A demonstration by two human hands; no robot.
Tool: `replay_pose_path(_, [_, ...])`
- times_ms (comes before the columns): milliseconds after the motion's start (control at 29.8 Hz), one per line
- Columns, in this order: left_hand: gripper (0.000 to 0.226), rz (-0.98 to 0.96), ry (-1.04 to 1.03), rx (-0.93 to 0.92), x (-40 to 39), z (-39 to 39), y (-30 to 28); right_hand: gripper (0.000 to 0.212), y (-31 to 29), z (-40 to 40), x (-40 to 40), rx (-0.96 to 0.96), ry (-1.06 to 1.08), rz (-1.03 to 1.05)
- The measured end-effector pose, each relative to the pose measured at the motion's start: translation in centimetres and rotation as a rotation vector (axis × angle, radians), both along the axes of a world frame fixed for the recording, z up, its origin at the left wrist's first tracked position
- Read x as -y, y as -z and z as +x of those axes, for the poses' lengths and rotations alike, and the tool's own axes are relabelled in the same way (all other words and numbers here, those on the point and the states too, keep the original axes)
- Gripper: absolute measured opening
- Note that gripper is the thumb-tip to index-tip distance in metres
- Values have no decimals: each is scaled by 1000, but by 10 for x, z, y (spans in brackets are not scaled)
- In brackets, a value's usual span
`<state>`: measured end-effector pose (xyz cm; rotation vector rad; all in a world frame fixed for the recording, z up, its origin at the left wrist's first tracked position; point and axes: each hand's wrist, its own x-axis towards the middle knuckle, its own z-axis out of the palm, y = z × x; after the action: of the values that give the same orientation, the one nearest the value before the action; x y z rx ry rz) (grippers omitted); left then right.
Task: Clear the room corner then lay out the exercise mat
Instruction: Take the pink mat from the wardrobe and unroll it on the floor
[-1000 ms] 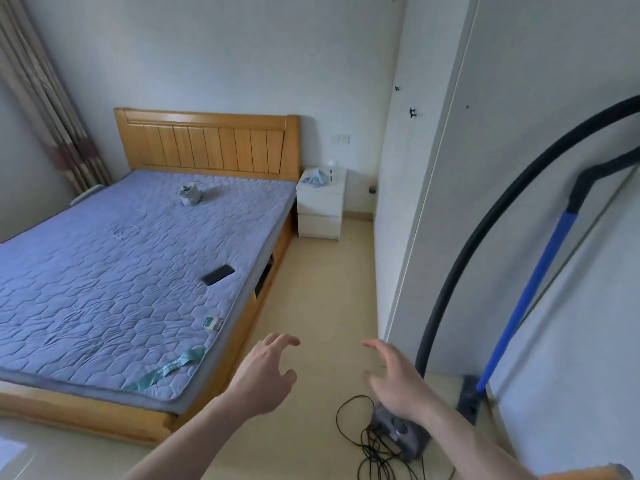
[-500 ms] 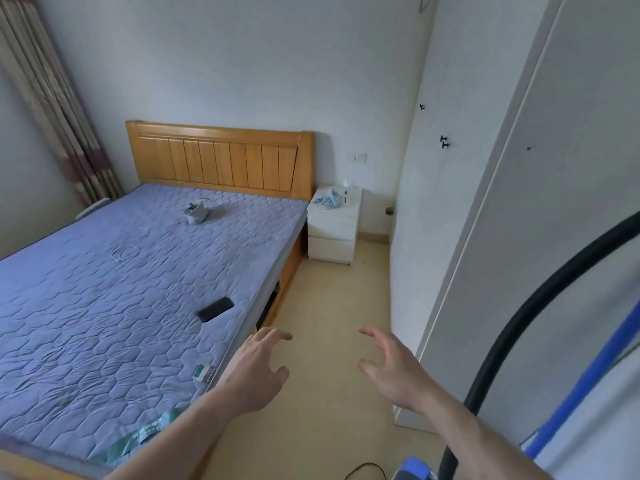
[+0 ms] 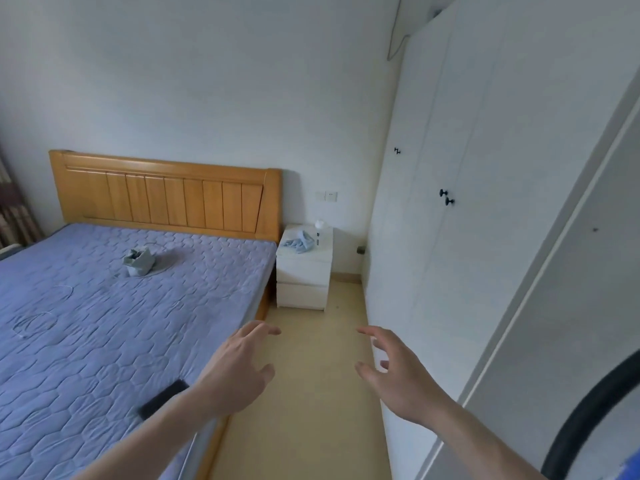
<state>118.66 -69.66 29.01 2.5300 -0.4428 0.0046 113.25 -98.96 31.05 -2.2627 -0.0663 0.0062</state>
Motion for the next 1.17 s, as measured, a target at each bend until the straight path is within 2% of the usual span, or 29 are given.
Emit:
replay_pose_path(402, [54, -28, 231, 93, 54, 195, -39, 52, -28, 148, 25, 118, 198, 29])
replay_pose_path(738, [55, -37, 358, 116, 132, 389, -49, 53, -37, 317, 111, 179, 365, 54])
replay_pose_path(939, [53, -43, 409, 141, 157, 474, -55, 53, -61, 392, 145, 235, 485, 32])
replay_pose_path(1174, [58, -34, 569, 140, 191, 604, -43, 57, -60, 457, 182, 299, 828, 11])
